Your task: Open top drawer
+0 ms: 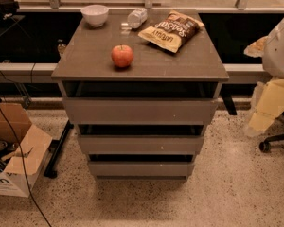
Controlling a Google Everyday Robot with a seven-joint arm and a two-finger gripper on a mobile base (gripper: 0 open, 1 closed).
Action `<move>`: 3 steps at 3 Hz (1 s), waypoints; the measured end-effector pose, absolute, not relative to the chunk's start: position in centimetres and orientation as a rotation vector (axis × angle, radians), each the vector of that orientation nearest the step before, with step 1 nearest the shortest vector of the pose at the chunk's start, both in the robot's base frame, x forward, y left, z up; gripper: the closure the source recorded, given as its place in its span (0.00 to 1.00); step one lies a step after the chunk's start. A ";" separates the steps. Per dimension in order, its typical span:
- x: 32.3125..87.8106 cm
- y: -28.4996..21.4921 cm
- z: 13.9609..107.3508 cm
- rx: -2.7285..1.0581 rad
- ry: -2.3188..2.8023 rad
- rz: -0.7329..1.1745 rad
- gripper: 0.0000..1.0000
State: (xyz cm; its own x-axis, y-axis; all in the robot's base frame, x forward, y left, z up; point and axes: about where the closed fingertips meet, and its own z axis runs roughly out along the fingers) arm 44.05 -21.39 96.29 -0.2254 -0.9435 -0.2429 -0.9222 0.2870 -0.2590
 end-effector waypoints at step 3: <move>48.6 -20.1 88.0 -1.692 2.117 0.176 0.00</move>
Offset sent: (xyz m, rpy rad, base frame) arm 0.0415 0.0163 -0.0858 0.2107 0.0497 0.0571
